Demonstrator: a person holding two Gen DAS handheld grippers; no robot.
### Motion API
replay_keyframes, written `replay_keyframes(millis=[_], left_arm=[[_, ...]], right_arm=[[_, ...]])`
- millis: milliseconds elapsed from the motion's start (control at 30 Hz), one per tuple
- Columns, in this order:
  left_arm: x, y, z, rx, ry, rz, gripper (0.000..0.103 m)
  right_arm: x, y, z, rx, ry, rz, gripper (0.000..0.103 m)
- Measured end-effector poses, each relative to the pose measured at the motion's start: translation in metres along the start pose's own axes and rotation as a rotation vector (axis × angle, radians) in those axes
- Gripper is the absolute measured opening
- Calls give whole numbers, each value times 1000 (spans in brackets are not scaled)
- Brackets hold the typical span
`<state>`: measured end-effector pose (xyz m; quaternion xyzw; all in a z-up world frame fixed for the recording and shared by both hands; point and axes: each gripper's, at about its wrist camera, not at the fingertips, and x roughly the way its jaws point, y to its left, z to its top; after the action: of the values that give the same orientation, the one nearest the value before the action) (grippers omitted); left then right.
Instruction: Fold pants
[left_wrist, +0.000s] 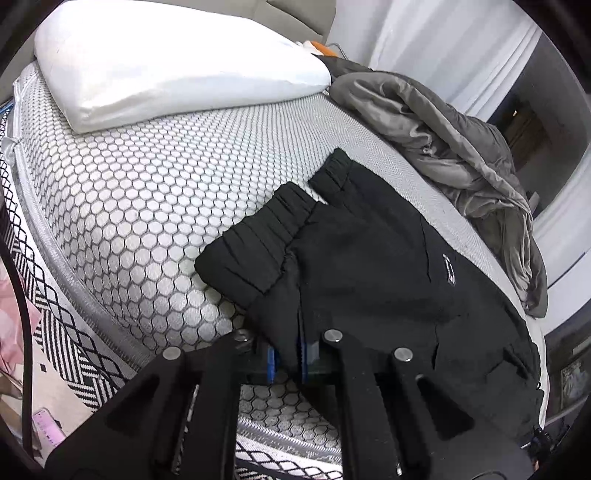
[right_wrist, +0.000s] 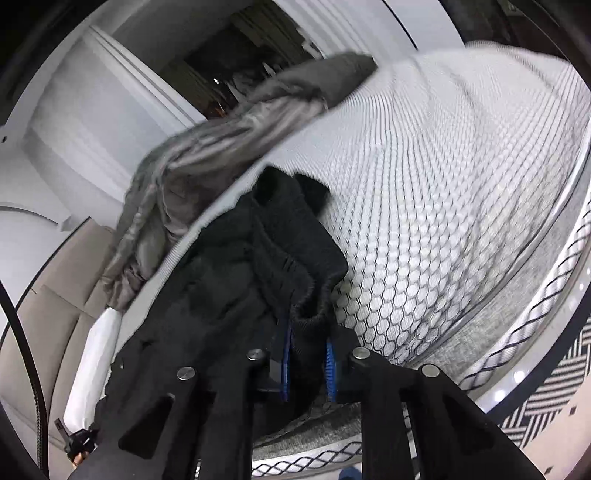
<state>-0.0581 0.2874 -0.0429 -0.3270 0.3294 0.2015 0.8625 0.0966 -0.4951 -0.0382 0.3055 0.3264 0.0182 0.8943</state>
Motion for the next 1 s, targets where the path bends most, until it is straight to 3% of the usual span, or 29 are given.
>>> replay_keyframes(millis=[67,100,133,200,267,333,433,600,767,867,1000], left_arm=[[3,-3,-3,30,25,24,11],[4,-5,-3,53,32,33,12],[3,-8,-2,69,35,38,14],[-1,-14,1,101,39,51,26],[-10,-21,6,133,20,61,45],[-20,-28,13,150,-10,94,81],[-30,-38,24,177,-32,89,99],[-37,-65,46,220,-59,39,102],[-24,-94,61,222,-35,-4,102],[-9,-111,60,234,-7,-14,102],[15,-126,54,262,31,5,102]], right_arm=[[8,-14,-6,-6,48,-75,29],[17,-27,-10,23,92,-122,53],[16,-35,-12,60,91,-114,64],[5,-40,-10,105,43,-65,64],[-8,-37,-4,92,-23,-100,64],[-13,-32,5,86,-49,-74,64],[-7,-10,26,16,-52,-61,64],[23,34,64,-73,-36,-31,64],[73,81,113,-120,27,40,69],[125,96,138,-85,103,58,69],[201,100,160,-79,222,-11,65]])
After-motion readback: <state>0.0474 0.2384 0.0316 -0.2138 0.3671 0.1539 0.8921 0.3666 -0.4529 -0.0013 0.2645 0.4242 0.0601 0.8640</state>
